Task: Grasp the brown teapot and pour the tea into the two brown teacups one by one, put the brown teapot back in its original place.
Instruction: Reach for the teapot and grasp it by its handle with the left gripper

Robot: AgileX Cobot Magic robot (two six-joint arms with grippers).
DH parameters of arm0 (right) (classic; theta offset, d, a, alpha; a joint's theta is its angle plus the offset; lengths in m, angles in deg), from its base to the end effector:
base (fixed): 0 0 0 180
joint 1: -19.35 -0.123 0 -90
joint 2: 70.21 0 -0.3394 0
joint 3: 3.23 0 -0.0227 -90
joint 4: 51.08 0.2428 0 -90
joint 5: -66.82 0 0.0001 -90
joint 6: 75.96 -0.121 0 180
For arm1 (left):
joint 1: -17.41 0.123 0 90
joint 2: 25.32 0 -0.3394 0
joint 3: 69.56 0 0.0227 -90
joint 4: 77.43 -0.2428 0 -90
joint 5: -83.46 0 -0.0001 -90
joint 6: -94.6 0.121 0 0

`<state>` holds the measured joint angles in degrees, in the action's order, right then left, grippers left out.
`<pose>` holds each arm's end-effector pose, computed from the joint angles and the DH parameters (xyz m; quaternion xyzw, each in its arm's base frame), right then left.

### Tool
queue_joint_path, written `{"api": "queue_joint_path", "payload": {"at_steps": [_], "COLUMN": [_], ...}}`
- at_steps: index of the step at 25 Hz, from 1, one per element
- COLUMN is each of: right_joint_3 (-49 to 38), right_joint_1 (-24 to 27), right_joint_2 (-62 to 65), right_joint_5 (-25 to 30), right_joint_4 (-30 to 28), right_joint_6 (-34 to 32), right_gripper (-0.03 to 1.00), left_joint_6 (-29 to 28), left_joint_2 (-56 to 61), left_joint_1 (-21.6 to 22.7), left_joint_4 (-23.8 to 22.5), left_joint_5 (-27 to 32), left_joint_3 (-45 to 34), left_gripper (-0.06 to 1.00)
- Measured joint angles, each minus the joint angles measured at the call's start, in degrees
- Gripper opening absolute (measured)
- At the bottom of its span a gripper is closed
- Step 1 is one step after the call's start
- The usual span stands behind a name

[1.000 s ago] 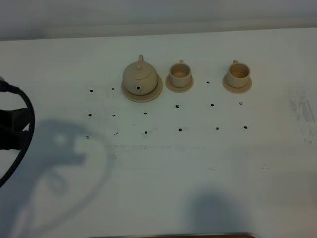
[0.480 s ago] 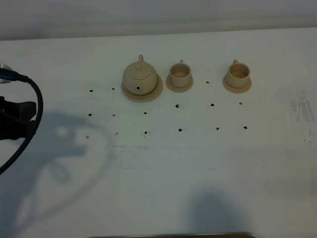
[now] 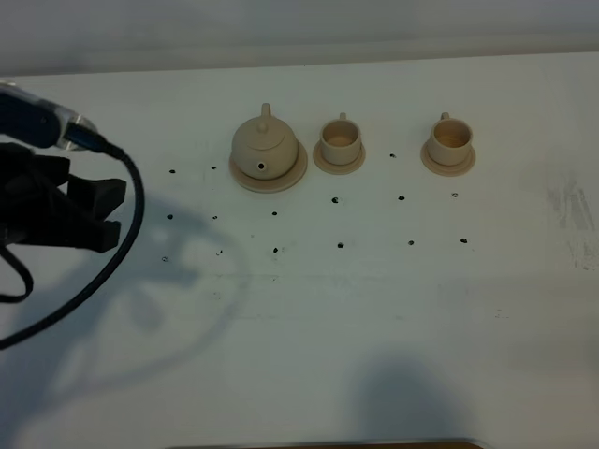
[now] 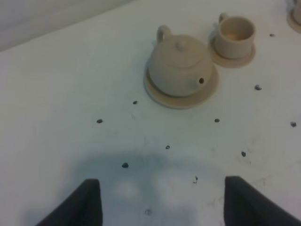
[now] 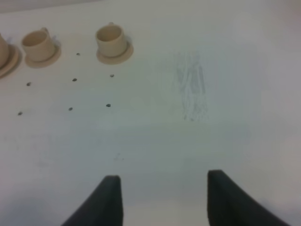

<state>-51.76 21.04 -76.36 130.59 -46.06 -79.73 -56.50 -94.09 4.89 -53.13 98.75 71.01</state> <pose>-0.0461 0.0109 0.2609 0.0374 0.8576 0.0529 0.5103 0.2086 -0.0598 0.3209 0.1618 0.8594 -0.0776 0.4787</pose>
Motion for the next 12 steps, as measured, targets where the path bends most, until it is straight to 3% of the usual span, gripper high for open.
{"api": "queue_joint_path", "payload": {"at_steps": [12], "right_joint_3": [0.0], "right_joint_1": [0.0], "right_joint_2": [0.0], "right_joint_5": [0.0], "right_joint_4": [0.8], "right_joint_6": [0.0], "right_gripper": [0.42], "left_joint_6": [0.9], "left_joint_2": [-18.0], "left_joint_1": [0.0], "left_joint_4": [-0.1], "left_joint_5": [0.1], "left_joint_3": [15.0], "left_gripper": [0.53]}}
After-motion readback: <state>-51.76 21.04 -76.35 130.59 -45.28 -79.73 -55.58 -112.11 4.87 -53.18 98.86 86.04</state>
